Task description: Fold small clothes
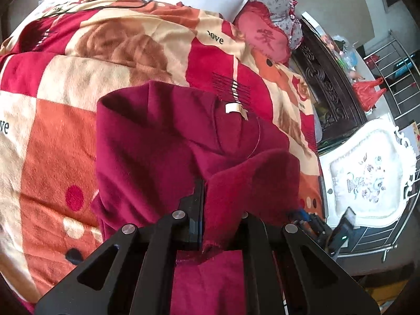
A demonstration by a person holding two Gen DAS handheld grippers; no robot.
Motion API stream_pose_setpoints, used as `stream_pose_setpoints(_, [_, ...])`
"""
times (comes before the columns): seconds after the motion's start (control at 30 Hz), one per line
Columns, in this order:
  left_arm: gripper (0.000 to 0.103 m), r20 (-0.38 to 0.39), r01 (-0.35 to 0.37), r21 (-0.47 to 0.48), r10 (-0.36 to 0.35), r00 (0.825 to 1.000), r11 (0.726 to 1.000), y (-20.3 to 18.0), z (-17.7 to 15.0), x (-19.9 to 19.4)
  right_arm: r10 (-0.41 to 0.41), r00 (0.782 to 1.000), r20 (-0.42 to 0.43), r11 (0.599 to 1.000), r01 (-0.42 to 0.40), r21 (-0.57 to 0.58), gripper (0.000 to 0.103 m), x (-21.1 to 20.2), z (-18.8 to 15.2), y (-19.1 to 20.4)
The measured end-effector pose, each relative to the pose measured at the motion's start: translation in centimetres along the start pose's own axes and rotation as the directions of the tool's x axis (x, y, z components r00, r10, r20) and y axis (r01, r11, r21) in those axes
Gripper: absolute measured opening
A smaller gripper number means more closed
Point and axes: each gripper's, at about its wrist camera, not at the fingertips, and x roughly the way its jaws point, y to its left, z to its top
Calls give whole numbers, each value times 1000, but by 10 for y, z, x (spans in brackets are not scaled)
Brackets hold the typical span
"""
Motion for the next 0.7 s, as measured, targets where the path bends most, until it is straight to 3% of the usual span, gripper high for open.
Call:
stream_pose_setpoints(0.07, [6,1,20,-18,-20,1000,1000,4,-1,-3,41,997,68,996,-46,76,12,-19,6,-11])
stream_pose_setpoints(0.13, [6,4,33,-31,-33,999,999,9,-4,2,22,996,91,990,-34,137,11,-34,6,-23])
stream_pose_setpoints(0.2, [6,-27,12,-32,-12,1000,999,16,-10,21,16,999,46,987,-24,159,11,-30,-2,-31])
stream_pose_setpoints(0.3, [6,-54,-75,-13,74,996,997,26,-17,56,-22,995,-93,992,34,125,11,-10,-20,-31])
stream_pose_setpoints(0.37, [7,-55,-77,-39,75,996,996,37,-18,65,-25,988,-152,987,49,152,11,-11,-27,-37])
stream_pose_setpoints(0.47, [8,-13,-69,-35,68,998,997,41,-14,52,-56,992,-115,981,76,179,14,-33,-25,-49])
stream_pose_setpoints(0.57, [16,59,-100,15,99,993,995,34,-4,28,-19,999,-46,976,28,216,17,-47,-7,-55])
stream_pose_setpoints(0.6, [17,76,-106,19,104,992,994,32,-1,25,-8,1000,-29,977,14,214,28,-46,2,-53])
stream_pose_setpoints(0.63, [18,89,-108,17,106,990,994,30,1,21,-2,1000,-16,977,5,214,50,-42,11,-50])
stream_pose_setpoints(0.7, [18,87,-94,10,93,992,995,32,1,21,21,1000,1,975,-21,223,68,-27,28,-43])
